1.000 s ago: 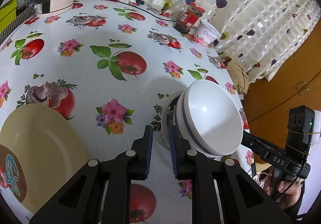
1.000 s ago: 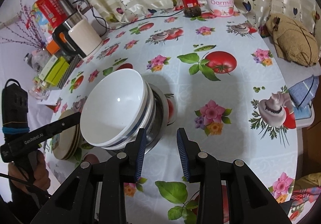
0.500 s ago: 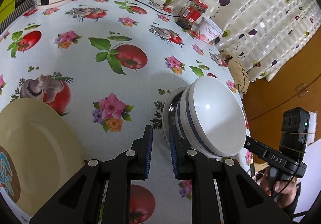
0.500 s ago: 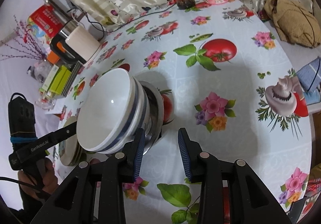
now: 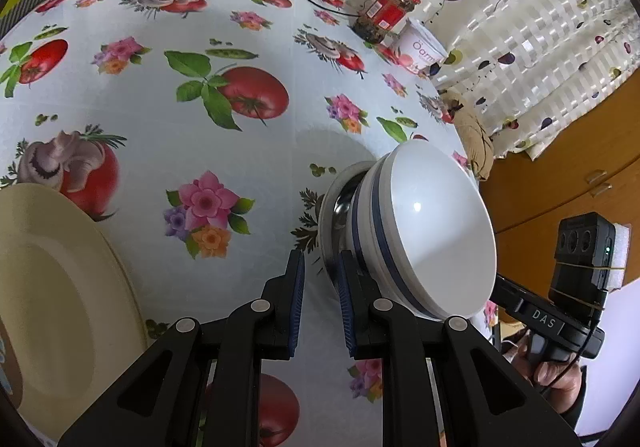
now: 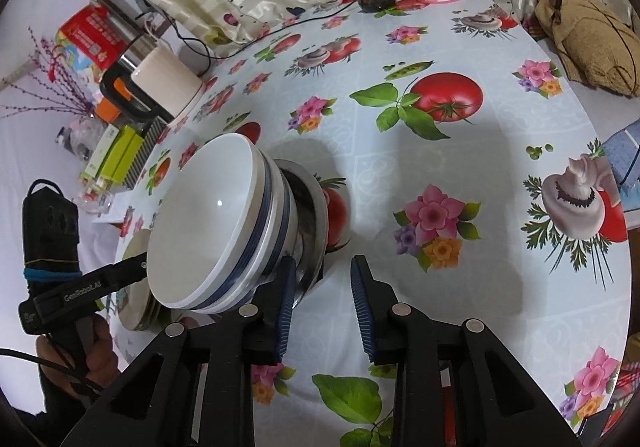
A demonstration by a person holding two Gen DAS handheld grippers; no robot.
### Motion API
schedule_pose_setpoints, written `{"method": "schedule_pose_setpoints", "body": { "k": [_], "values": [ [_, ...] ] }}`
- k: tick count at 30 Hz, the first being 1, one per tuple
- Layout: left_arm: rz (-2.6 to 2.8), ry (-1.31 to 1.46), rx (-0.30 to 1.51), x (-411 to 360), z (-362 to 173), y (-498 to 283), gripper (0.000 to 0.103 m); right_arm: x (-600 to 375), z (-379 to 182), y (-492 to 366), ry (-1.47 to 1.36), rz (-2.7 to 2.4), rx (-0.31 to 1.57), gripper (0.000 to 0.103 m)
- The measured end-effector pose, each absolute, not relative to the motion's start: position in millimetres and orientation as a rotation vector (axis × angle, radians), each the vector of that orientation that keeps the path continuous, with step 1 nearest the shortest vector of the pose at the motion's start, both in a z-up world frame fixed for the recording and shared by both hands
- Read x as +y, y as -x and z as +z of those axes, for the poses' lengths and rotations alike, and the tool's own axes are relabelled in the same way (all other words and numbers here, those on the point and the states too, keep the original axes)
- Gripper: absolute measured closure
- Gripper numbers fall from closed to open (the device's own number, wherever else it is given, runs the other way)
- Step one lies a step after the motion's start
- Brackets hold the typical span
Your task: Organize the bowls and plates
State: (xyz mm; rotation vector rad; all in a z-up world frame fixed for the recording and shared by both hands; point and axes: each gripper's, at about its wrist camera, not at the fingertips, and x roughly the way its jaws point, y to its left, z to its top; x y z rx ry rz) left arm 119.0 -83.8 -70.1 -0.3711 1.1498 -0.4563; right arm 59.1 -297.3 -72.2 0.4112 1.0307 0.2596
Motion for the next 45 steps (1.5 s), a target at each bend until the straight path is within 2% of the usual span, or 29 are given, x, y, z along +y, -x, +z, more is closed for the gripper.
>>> {"method": "schedule_pose_setpoints", "body": {
  "k": [5, 8, 17, 21, 45],
  "values": [
    [-0.463, 0.365, 1.162, -87, -73, -120, 0.086, -293, -75, -62, -0.408, 0.272, 1.034, 0.088],
    [-0.463, 0.362, 1.159, -87, -72, -120, 0.086, -292, -75, -63, -0.408, 0.279, 1.031, 0.091],
    [-0.455, 0.338, 1.142, -91, -71, -122, 0.088, -293, -76, -64, -0.416, 0.286, 1.032, 0.091],
    [-0.461, 0.329, 1.136, -94, -70, -122, 0.093, -293, -76, -66, -0.410, 0.294, 1.036, 0.091],
    [-0.469, 0.267, 1.095, -100, -65, -115, 0.093, -291, -75, -63, -0.400, 0.279, 1.017, 0.091]
  ]
}}
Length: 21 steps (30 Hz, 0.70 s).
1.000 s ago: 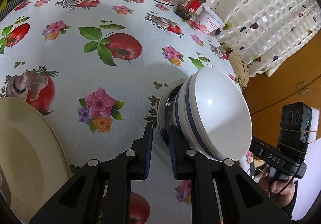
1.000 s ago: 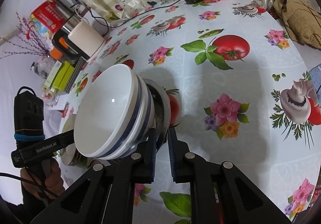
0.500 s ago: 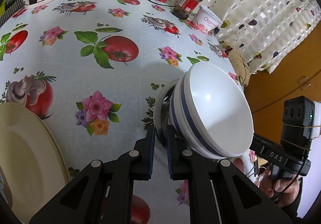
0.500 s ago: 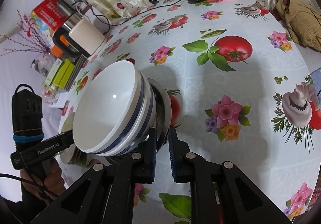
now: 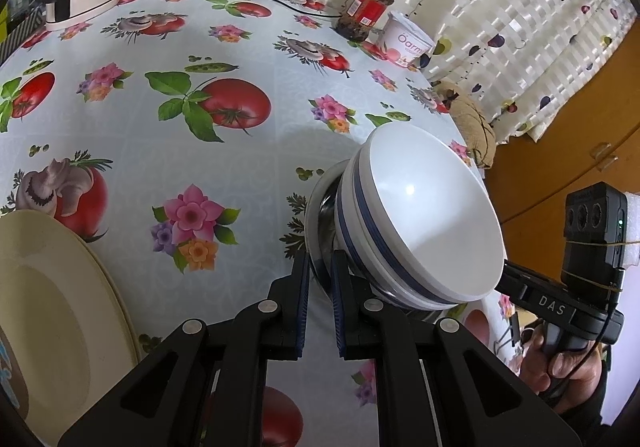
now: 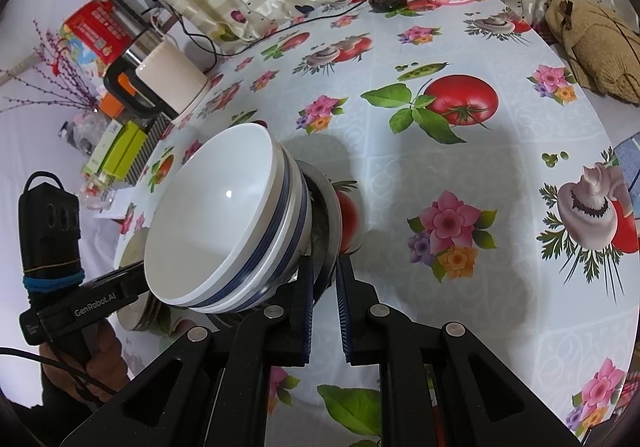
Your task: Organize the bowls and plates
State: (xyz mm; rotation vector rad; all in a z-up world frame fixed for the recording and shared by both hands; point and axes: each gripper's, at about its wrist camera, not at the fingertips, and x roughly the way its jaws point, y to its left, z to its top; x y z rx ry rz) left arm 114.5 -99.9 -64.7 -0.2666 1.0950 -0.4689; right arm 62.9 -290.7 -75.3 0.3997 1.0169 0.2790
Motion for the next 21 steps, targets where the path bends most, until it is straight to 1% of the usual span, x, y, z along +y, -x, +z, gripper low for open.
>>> {"method": "schedule_pose_setpoints", "body": {
  "k": [21],
  "values": [
    [-0.475, 0.261, 1.084, -97.6, -63.4, -110.5, 0.093, -288.9, -73.2, -59.9, -0.394, 0.283, 1.014, 0.091]
  ]
}}
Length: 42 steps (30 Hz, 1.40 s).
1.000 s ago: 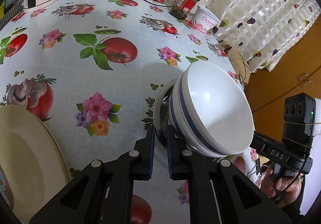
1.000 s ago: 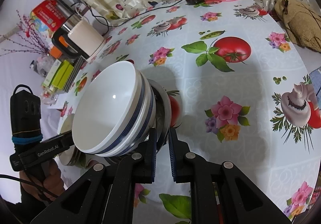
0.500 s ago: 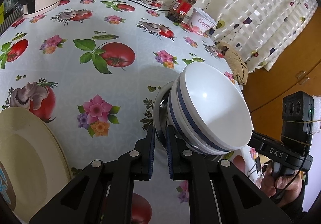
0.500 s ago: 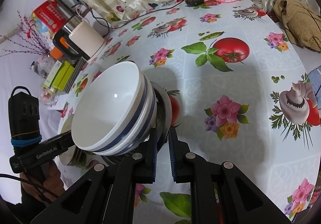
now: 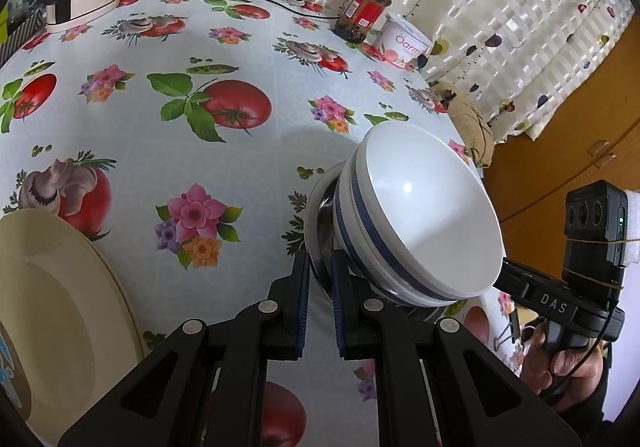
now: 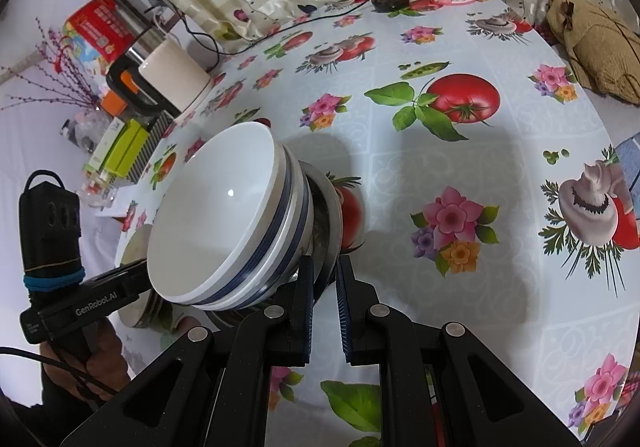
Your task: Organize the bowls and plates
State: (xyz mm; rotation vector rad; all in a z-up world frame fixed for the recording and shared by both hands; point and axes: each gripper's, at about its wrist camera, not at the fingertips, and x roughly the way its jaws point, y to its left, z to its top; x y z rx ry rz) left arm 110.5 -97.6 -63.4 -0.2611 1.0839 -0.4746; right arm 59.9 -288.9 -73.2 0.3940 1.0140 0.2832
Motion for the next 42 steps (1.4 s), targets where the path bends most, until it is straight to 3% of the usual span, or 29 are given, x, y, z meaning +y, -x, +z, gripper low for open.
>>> {"method": "schedule_pose_setpoints", "body": {
  "k": [42],
  "values": [
    [-0.388, 0.293, 1.011, -45, -29, -87, 0.092, -243, -40, -65, -0.319, 0.370, 0.974, 0.091]
  ]
}}
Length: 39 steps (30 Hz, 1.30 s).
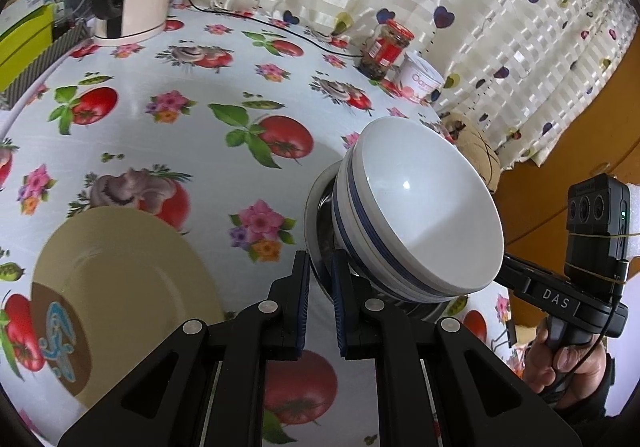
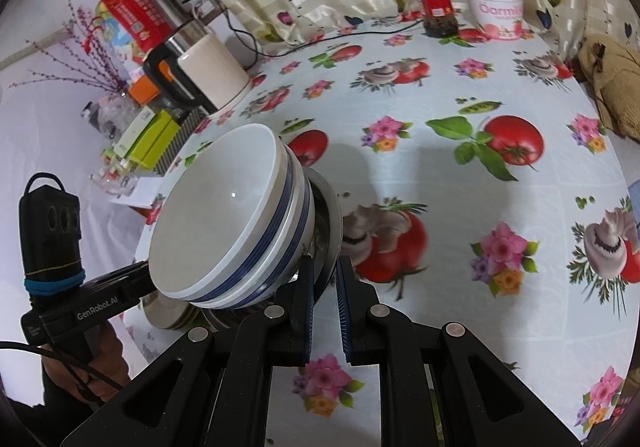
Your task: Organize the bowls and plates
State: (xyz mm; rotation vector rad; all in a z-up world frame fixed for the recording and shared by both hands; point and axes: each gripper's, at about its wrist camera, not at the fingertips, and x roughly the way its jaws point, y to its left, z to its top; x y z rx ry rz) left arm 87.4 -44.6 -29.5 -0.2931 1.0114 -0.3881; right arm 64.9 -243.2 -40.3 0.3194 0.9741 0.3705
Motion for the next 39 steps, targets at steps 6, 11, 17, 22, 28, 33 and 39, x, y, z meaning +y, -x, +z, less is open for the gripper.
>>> {"method": "schedule_pose_setpoints", "body": {
  "k": [6, 11, 17, 22, 28, 33, 39],
  "values": [
    [-0.353, 0.313, 0.993, -23, -25, -81, 0.092, -222, -34, -70, -0.292, 0.406, 0.975, 0.091],
    [-0.319, 0.328, 0.982, -5, -22, -76, 0.092, -202, -31, -74, -0.269, 0.436, 0.978, 0.091],
    [-0.276, 0.347, 0.972, 16, -20, -70, 0.092, -179, -30, -78, -0.243, 0.475, 0.985, 0.091],
    [-0.242, 0.359, 0.963, 33, -20, -64, 0.092, -160, -29, -83, -0.226, 0.504, 0.991, 0.091],
    [-0.205, 0.371, 0.961, 49, -22, -58, 0.092, -139, -31, -87, -0.210, 0.542, 1.002, 0.091],
    [-0.173, 0.386, 0.967, 64, -28, -51, 0.092, -123, -38, -89, -0.198, 0.570, 1.020, 0.091],
    [-0.137, 0.406, 0.974, 80, -34, -43, 0.092, -104, -45, -91, -0.182, 0.600, 1.043, 0.091]
  ]
}}
